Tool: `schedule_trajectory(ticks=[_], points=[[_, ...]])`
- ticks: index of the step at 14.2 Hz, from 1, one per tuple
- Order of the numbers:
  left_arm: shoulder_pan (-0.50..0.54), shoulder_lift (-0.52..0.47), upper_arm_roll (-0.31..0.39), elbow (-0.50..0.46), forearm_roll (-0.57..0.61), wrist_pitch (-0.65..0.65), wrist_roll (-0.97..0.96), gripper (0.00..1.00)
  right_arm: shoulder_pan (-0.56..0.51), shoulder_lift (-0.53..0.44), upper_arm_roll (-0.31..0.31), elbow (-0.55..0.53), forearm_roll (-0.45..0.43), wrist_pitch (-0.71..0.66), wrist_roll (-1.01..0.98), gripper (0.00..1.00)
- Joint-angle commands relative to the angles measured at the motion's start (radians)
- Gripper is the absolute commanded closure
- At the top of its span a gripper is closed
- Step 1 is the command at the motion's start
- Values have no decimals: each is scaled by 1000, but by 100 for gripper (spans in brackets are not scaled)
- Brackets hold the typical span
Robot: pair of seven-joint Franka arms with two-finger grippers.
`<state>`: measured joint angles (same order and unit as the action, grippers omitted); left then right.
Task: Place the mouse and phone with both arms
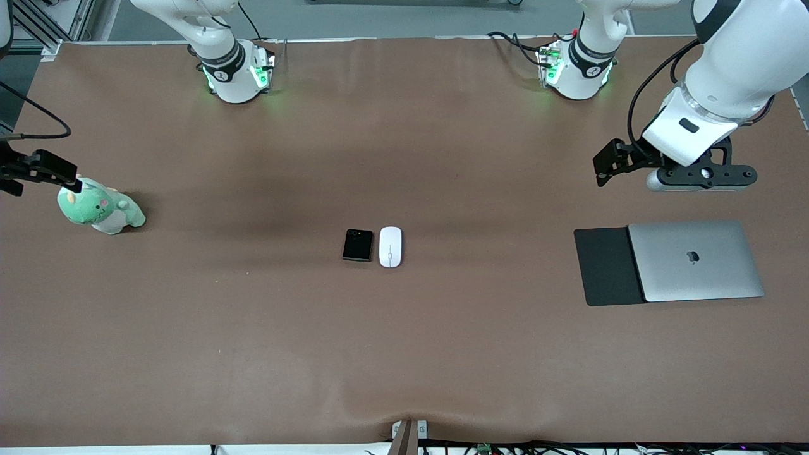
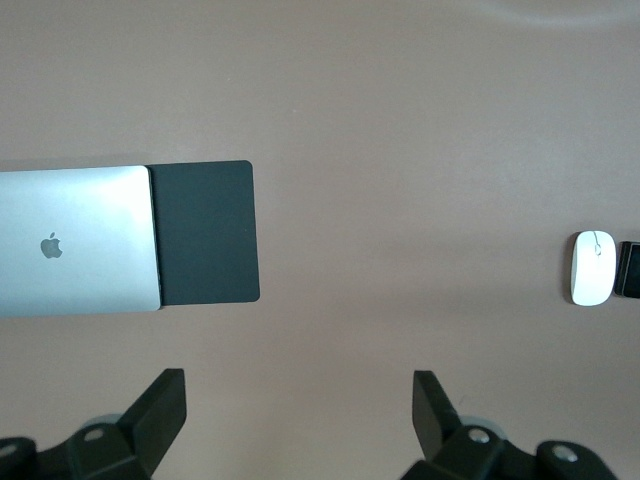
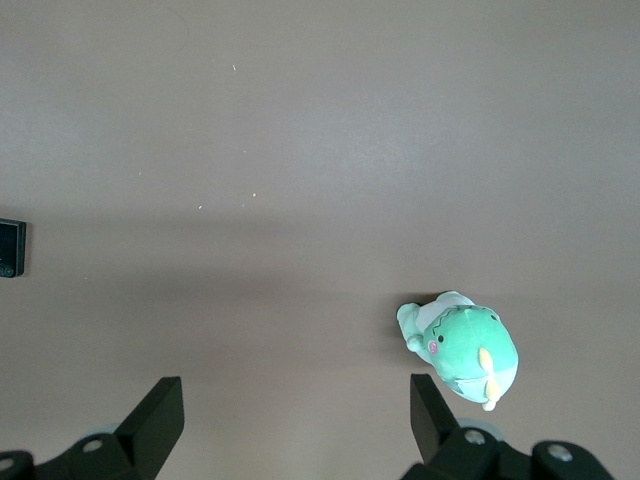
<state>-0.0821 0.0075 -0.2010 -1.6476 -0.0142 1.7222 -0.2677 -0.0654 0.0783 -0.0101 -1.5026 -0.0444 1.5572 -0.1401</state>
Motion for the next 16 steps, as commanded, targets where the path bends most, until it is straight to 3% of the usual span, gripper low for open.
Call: schedule_trajectory(ticks=[1, 10, 16], points=[[2, -3, -6, 6, 17, -10, -18, 0, -2, 9, 4, 10, 3, -2, -7, 0], [13, -20, -6, -14, 16, -69, -16, 0, -2, 20, 5, 2, 11, 29, -7, 0], [15, -79, -3, -95, 16, -61, -1, 0, 6, 20, 5, -2, 12, 30, -9, 0]])
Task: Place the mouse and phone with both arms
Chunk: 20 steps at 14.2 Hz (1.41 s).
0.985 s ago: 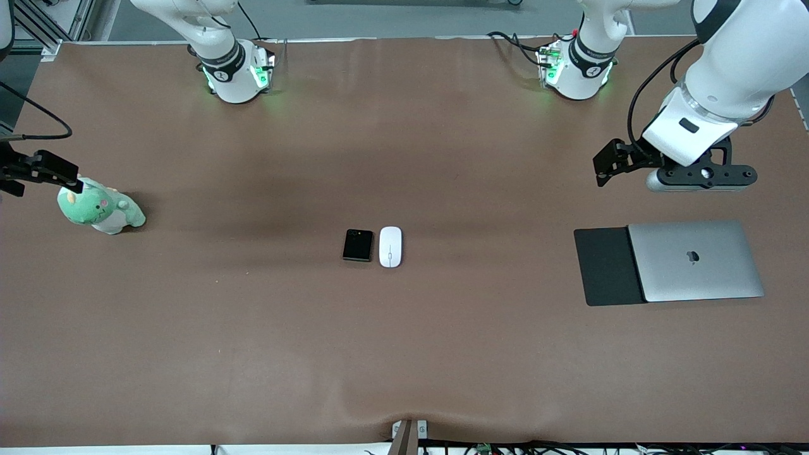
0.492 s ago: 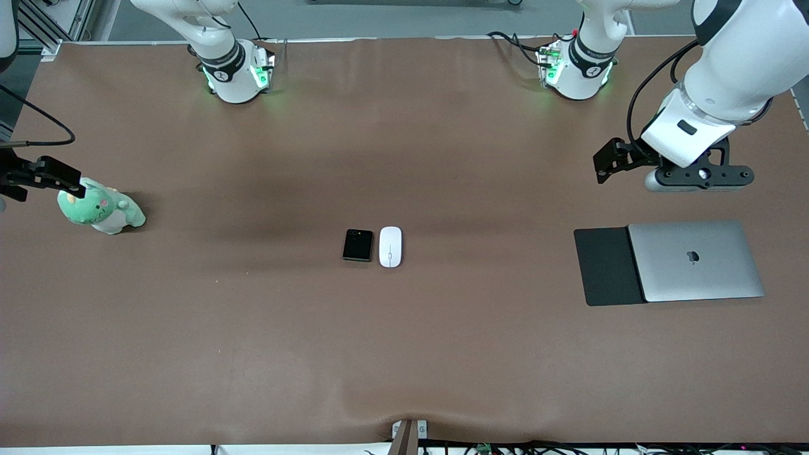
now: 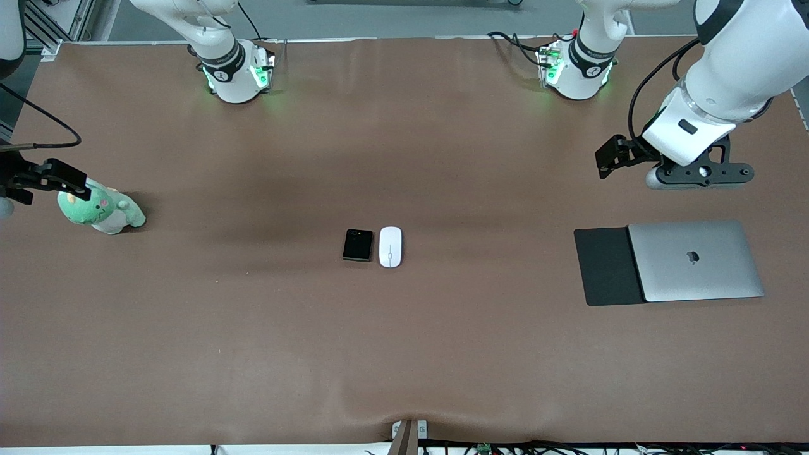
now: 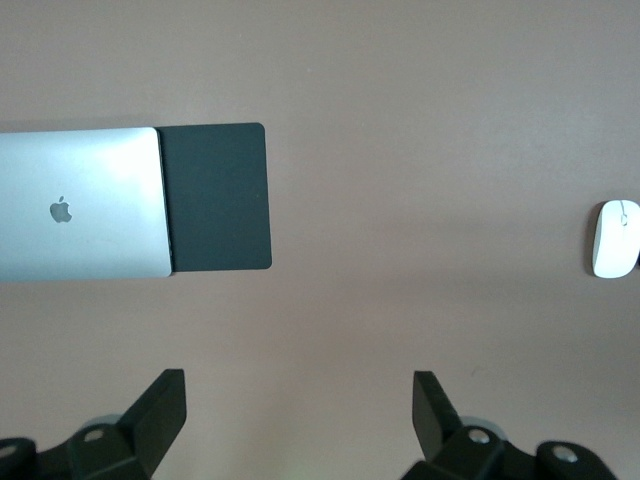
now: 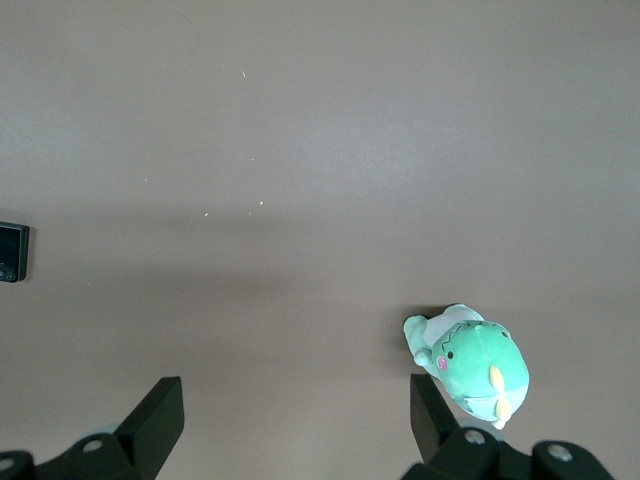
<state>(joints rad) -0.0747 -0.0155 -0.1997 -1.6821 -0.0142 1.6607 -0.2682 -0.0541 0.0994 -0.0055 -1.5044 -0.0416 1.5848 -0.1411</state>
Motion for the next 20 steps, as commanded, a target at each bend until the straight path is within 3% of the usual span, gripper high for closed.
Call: schedule_trajectory(ticks=[1, 3, 7, 11, 14, 17, 20], points=[[7, -67, -6, -76, 16, 4, 0, 0, -7, -1, 1, 0, 9, 3, -8, 0], [7, -96, -6, -122, 16, 40, 3, 0, -4, -1, -1, 0, 9, 3, -8, 0], [-33, -37, -12, -87, 3, 79, -22, 0, -12, -1, -2, 3, 9, -5, -17, 0], [-106, 96, -30, -6, 17, 93, -80, 0, -26, -3, -2, 3, 11, -12, -20, 0], [-184, 187, -32, 21, 20, 178, -152, 0, -27, -1, -2, 1, 11, -12, -20, 0], [-273, 281, -32, 31, 71, 273, -273, 0, -27, -3, -2, 1, 11, -12, -20, 0], [-350, 406, -30, 100, 135, 300, -385, 0, -29, -3, -2, 1, 12, -12, -20, 0]])
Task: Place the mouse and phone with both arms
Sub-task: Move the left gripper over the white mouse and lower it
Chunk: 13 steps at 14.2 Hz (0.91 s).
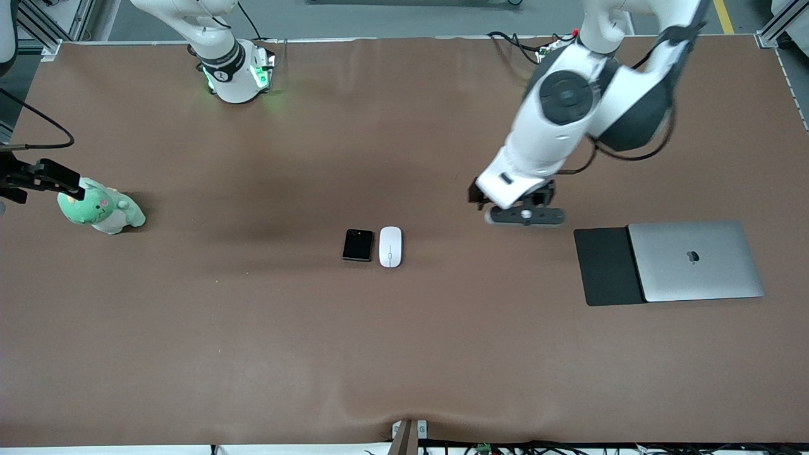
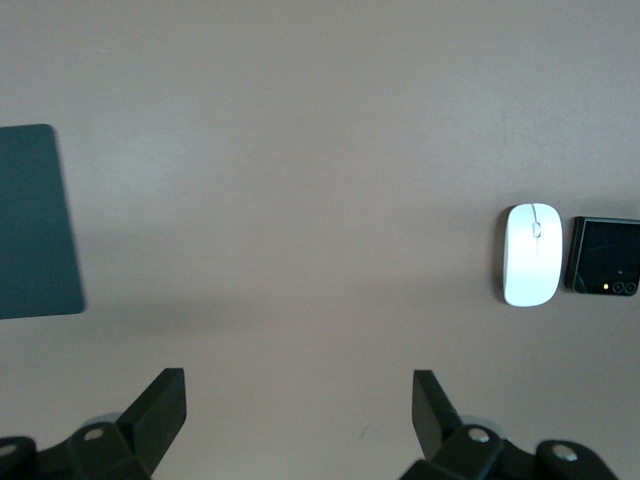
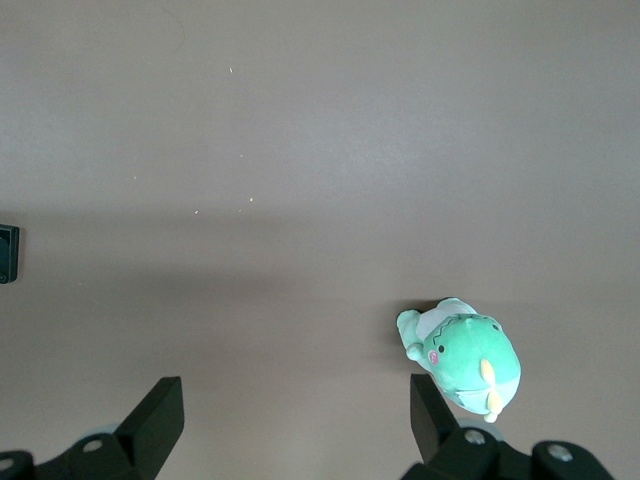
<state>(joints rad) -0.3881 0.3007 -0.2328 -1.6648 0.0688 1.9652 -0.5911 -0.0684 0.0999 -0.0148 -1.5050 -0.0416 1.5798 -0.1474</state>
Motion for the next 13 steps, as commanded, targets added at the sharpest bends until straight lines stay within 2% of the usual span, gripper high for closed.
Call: schedule_trajectory(ticks=[1, 5, 10, 13], points=[[-49, 132, 1, 106, 66, 0, -87, 0, -14, -2, 7, 2, 12, -7, -14, 0], [-139, 319, 12, 232, 81, 69, -176, 0, -13, -2, 7, 2, 12, -7, -12, 0], [-199, 465, 20, 339, 105, 156, -254, 0, -8, -2, 7, 0, 14, -9, -11, 0], [-271, 515, 87, 364, 103, 208, -294, 0, -2, 0, 7, -6, 14, -20, -12, 0]])
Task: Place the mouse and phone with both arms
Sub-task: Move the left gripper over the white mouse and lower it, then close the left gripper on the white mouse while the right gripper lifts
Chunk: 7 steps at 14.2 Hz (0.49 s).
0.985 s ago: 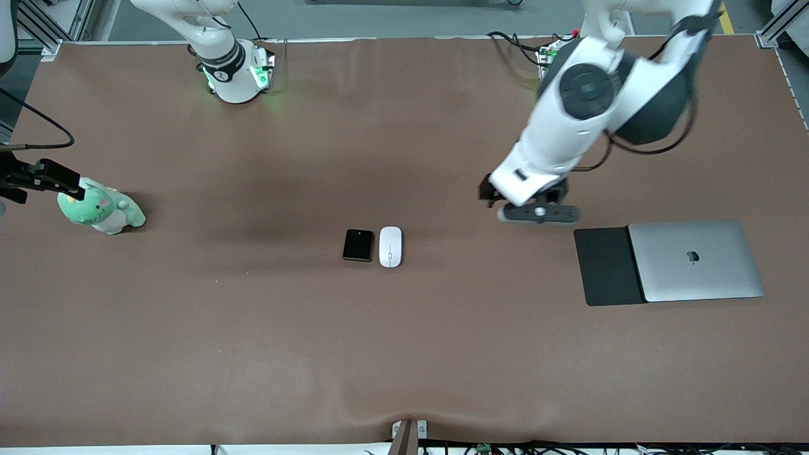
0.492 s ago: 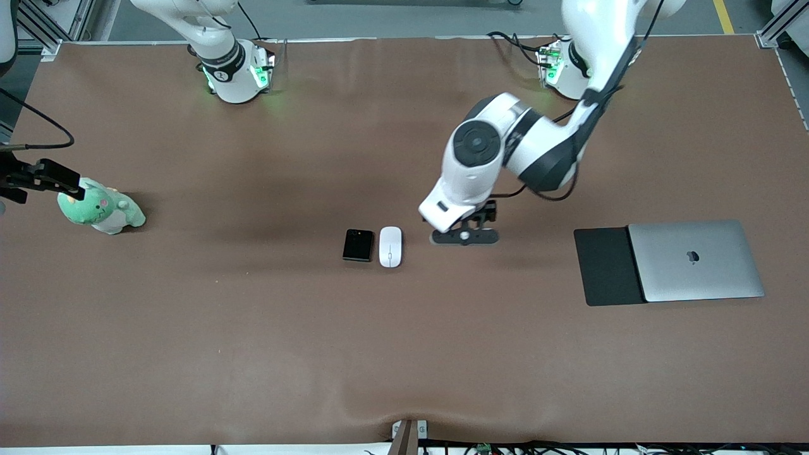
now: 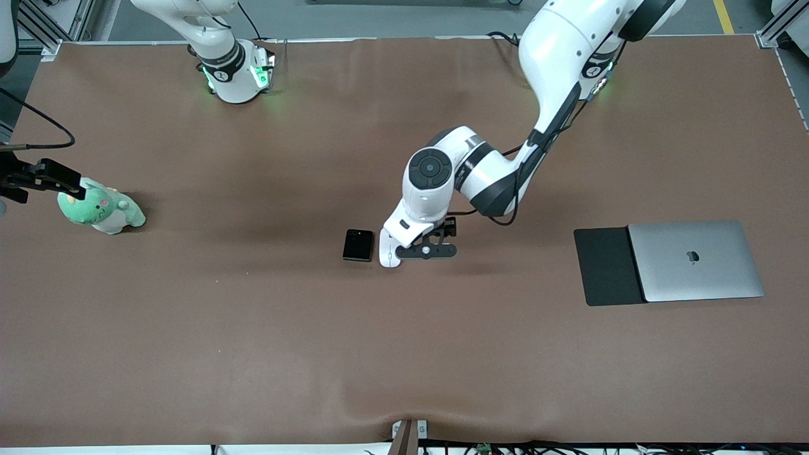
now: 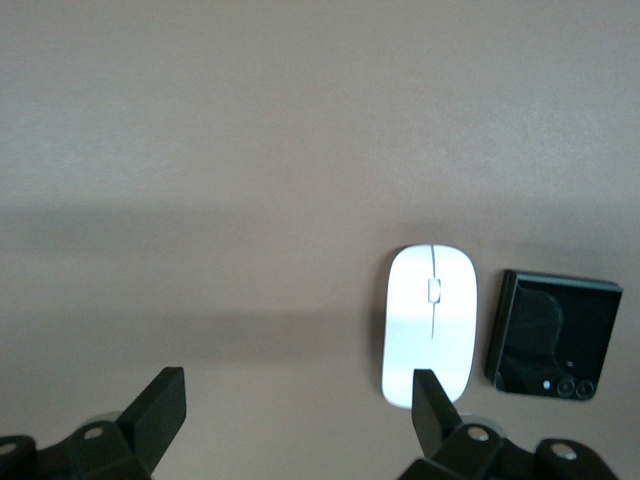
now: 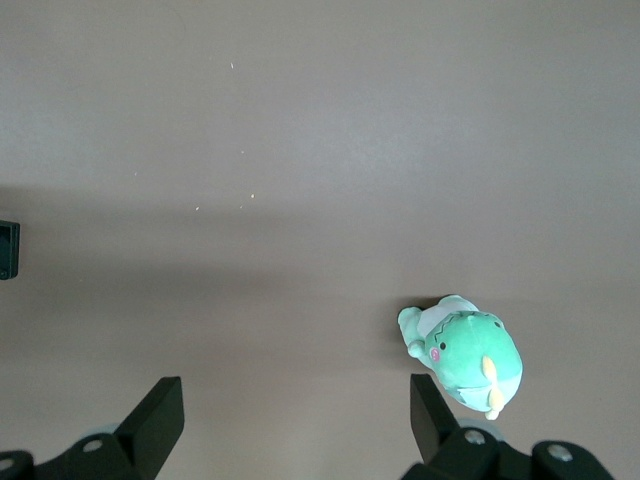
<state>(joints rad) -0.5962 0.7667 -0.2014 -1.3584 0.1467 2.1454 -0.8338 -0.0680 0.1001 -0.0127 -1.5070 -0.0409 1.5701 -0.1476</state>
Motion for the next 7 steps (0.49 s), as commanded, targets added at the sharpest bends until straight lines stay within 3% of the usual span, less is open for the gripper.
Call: schedule_trajectory(ticks=[1, 3, 7], points=[[-92, 69, 85, 61, 24, 72, -62, 0, -1, 0, 7, -7, 13, -9, -12, 0], [-134, 121, 129, 112, 22, 93, -76, 0, 5, 7, 7, -10, 56, -9, -12, 0], [-142, 178, 128, 171, 20, 99, -76, 0, 37, 18, 7, -27, 90, 4, -12, 0]])
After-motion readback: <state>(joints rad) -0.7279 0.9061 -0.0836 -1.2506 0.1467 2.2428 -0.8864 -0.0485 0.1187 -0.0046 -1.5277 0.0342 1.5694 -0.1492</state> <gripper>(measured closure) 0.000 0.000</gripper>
